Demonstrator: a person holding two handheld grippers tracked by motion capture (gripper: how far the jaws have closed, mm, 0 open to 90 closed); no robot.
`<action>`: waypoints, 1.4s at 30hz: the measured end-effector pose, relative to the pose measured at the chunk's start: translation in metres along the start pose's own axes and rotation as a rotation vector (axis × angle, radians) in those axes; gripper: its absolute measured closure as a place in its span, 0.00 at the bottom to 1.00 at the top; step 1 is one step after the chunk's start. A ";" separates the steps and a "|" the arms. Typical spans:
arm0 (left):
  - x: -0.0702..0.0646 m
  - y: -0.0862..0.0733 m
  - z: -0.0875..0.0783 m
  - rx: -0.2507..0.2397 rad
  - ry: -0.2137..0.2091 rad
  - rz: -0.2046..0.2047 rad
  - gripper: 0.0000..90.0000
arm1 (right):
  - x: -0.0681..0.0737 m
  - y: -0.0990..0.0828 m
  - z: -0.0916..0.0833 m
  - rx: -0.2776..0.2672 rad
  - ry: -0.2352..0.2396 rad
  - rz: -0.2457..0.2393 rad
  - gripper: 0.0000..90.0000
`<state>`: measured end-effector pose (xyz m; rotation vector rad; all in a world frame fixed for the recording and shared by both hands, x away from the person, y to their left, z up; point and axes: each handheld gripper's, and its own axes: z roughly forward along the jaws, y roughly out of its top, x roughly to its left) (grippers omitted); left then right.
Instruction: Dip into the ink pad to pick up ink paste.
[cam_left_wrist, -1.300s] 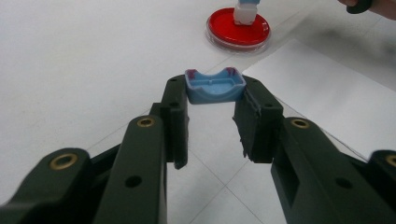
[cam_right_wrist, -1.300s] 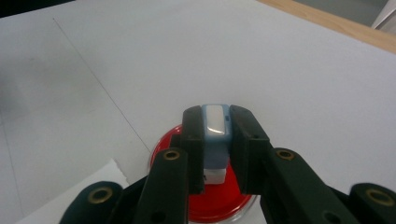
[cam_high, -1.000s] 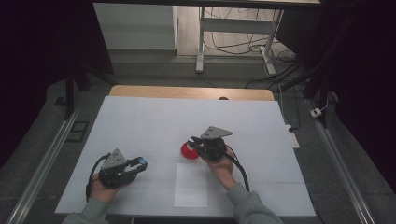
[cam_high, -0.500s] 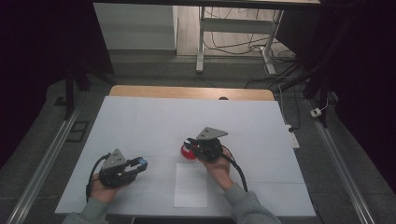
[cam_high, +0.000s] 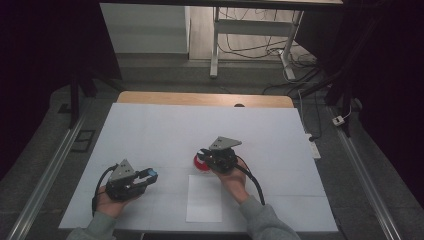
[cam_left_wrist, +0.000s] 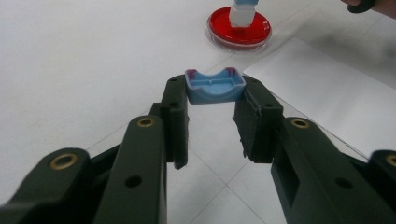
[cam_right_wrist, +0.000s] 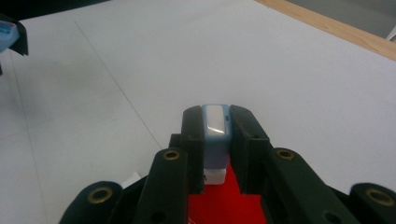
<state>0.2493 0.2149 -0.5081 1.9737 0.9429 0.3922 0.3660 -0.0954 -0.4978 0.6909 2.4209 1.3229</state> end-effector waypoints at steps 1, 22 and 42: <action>0.000 0.000 0.000 0.000 -0.001 0.000 0.73 | 0.000 -0.001 0.001 0.005 -0.002 -0.002 0.84; -0.001 0.000 0.000 0.000 0.001 0.001 0.73 | -0.002 -0.006 0.006 0.050 -0.008 0.007 0.84; 0.001 0.000 -0.001 -0.002 0.001 -0.004 0.73 | -0.002 -0.002 0.000 0.003 -0.003 0.016 0.84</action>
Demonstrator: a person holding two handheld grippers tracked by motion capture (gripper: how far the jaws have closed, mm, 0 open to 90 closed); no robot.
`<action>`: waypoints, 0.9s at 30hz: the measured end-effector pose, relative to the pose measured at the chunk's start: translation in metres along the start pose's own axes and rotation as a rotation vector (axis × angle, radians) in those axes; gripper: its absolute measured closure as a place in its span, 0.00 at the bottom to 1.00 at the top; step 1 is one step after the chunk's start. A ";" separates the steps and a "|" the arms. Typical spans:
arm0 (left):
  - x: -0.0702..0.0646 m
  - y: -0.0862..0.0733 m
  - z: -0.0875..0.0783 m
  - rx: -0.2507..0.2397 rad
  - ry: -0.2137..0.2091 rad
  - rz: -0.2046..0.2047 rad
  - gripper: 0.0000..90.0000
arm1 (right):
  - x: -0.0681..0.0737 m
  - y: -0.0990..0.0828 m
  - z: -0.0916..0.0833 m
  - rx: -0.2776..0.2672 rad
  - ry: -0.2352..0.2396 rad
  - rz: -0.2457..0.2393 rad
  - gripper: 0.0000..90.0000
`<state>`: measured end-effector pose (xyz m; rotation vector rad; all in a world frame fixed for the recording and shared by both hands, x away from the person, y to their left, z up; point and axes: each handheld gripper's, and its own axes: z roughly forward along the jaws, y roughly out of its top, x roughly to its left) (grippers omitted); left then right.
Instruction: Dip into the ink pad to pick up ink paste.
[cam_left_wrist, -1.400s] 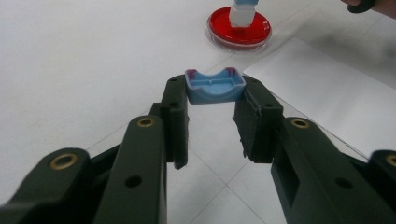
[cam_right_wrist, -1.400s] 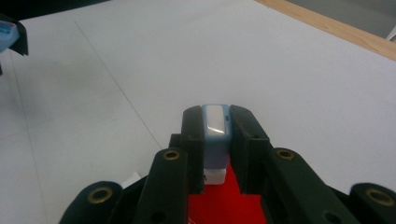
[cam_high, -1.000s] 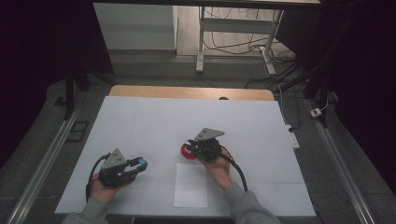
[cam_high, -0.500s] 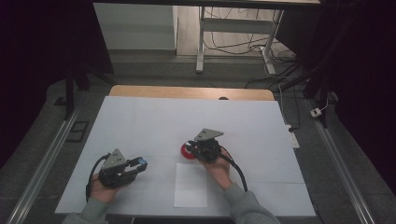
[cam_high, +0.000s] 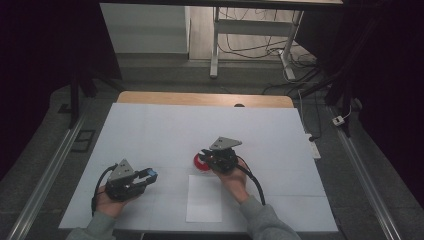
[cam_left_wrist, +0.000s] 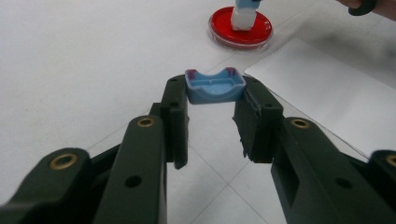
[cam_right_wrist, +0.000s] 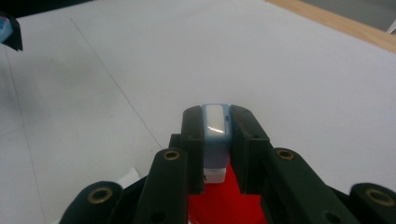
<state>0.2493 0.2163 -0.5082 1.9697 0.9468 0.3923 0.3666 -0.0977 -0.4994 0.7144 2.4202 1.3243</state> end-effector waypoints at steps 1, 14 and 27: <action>0.000 0.000 0.000 0.000 0.000 0.000 0.73 | 0.000 0.001 -0.001 -0.009 0.000 0.001 0.84; 0.001 -0.001 0.001 0.002 0.000 -0.003 0.73 | -0.003 0.007 -0.015 -0.067 0.007 0.020 0.84; 0.003 -0.001 0.001 0.000 -0.005 -0.010 0.73 | -0.005 0.008 -0.024 -0.087 0.016 0.035 0.84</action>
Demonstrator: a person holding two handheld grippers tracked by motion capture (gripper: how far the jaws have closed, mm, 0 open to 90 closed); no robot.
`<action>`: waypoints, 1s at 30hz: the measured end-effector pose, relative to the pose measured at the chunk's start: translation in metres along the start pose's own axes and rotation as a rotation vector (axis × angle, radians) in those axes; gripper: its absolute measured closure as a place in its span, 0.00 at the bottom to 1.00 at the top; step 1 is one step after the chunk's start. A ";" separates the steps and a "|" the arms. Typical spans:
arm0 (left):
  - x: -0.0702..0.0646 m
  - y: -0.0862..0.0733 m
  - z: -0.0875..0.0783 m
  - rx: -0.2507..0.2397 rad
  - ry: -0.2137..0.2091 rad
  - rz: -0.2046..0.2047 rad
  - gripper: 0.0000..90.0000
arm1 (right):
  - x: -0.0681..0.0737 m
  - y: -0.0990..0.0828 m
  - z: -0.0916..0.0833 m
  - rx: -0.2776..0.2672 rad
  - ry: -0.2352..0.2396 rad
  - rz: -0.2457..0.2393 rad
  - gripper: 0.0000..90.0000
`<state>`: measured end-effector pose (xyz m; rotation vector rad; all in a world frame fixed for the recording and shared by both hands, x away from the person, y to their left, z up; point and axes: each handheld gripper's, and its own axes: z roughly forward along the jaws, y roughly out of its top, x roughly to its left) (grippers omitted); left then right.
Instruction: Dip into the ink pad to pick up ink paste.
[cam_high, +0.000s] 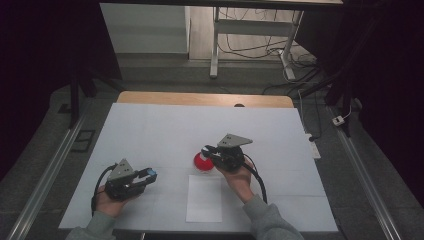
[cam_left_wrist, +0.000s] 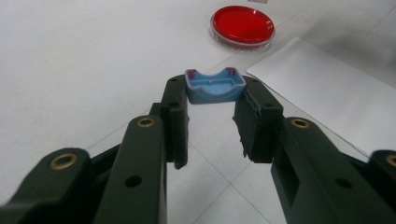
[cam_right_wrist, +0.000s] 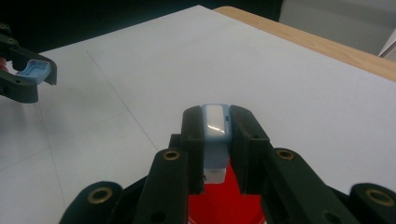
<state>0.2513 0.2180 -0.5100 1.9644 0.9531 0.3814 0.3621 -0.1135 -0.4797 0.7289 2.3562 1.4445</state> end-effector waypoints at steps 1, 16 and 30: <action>0.000 -0.001 0.000 0.001 -0.001 0.002 0.73 | 0.000 0.000 -0.001 0.002 0.001 0.001 0.84; -0.001 -0.001 -0.002 0.000 0.005 -0.001 0.73 | 0.000 0.001 -0.014 -0.013 0.007 0.009 0.84; -0.001 -0.001 -0.001 0.001 0.005 0.001 0.73 | 0.000 -0.002 -0.027 -0.031 0.019 0.031 0.84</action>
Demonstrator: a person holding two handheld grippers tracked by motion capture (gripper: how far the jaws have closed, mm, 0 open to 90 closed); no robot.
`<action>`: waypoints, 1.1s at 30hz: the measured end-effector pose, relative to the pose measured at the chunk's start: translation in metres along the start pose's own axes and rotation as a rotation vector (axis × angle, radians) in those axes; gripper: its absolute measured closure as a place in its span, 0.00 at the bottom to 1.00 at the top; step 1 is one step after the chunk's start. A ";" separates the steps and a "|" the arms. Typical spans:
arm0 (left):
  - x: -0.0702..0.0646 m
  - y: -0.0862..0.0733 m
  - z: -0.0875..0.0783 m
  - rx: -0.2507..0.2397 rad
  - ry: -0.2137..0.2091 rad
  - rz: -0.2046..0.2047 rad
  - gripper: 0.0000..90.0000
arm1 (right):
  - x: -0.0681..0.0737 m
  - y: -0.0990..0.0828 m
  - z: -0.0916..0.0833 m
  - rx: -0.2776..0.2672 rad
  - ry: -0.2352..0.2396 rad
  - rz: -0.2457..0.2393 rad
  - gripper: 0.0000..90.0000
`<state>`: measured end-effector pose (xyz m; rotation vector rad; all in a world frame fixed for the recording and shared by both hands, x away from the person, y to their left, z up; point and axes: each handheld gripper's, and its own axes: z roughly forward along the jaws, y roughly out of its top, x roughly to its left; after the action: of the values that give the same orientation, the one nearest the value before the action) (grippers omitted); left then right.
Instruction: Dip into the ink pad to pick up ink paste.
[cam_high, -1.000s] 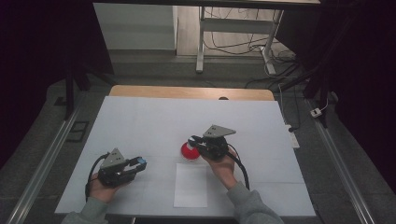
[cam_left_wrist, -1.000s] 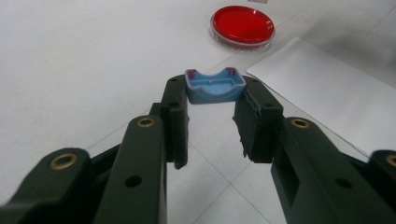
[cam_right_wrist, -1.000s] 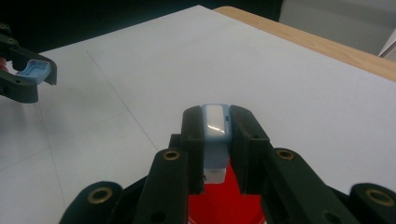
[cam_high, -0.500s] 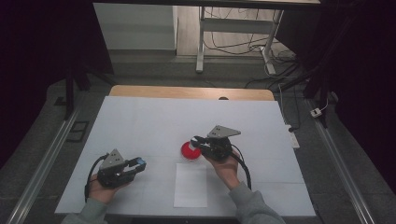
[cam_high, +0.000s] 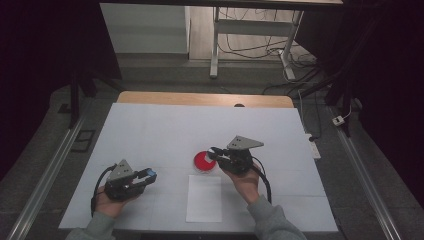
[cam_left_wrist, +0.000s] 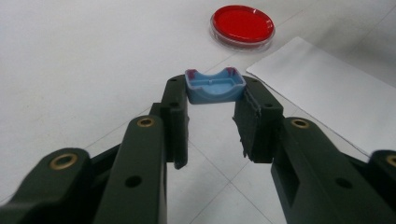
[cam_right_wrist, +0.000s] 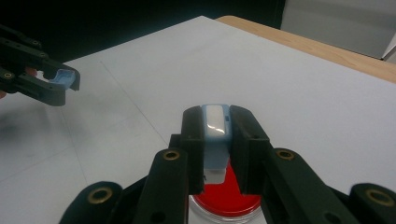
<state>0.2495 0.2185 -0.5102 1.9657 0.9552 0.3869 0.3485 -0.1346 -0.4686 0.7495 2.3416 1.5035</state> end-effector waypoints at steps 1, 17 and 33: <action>0.000 0.000 0.000 0.000 0.000 0.000 0.73 | 0.000 0.000 -0.001 0.000 0.001 -0.001 0.84; 0.001 0.000 0.000 0.000 0.000 -0.002 0.73 | 0.005 -0.002 -0.010 0.005 0.018 -0.004 0.84; 0.002 -0.001 0.000 0.000 0.003 -0.005 0.73 | 0.010 -0.007 -0.015 0.025 0.039 -0.016 0.84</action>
<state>0.2503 0.2201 -0.5107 1.9632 0.9622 0.3873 0.3306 -0.1431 -0.4678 0.7119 2.3929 1.4980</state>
